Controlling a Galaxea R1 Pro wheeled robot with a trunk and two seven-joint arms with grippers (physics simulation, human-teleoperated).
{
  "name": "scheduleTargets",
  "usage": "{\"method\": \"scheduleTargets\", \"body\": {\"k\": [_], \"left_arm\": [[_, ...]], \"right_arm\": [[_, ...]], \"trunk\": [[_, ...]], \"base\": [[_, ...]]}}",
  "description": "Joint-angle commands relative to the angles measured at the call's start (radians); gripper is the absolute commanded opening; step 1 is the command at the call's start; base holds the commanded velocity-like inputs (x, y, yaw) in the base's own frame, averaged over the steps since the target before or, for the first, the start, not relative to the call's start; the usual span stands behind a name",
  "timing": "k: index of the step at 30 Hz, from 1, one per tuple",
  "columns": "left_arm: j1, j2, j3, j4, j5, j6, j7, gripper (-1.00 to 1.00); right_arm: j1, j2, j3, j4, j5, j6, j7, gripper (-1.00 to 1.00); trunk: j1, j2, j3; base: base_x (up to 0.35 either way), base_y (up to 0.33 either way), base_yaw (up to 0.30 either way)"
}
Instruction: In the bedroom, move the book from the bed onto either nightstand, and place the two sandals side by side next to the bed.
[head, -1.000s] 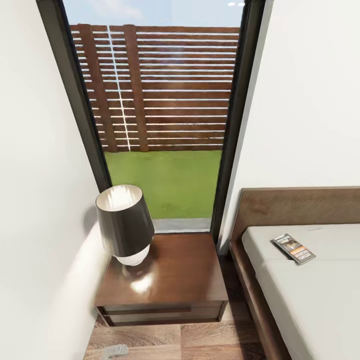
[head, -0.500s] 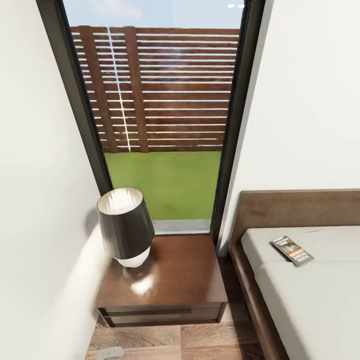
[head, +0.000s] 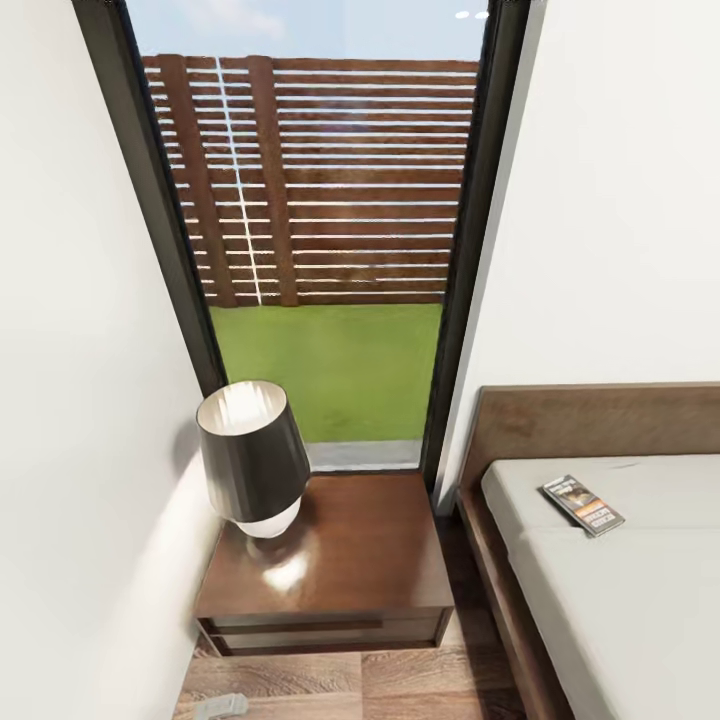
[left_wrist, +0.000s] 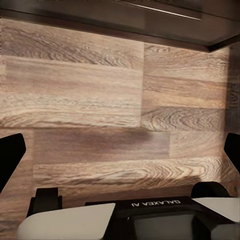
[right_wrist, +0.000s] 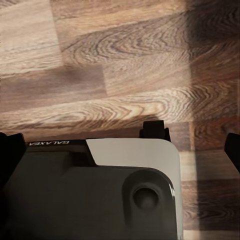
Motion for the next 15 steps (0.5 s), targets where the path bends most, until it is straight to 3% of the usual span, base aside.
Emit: {"method": "scheduleTargets", "body": {"k": [1, 15], "left_arm": [[-0.001, 0.0, 0.008, 0.001, -0.011, -0.004, -0.003, 1.0], [-0.001, -0.001, 0.008, 0.001, -0.011, -0.004, -0.004, 1.0]], "right_arm": [[-0.001, -0.001, -0.009, 0.001, 0.01, 0.001, 0.002, 1.0], [-0.001, -0.001, -0.007, 0.001, 0.01, 0.0, 0.002, 1.0]], "trunk": [[-0.004, 0.007, 0.002], [-0.058, 0.105, 0.046]], "base": [[0.0, 0.0, 0.0], [0.0, 0.0, 0.0]]}}
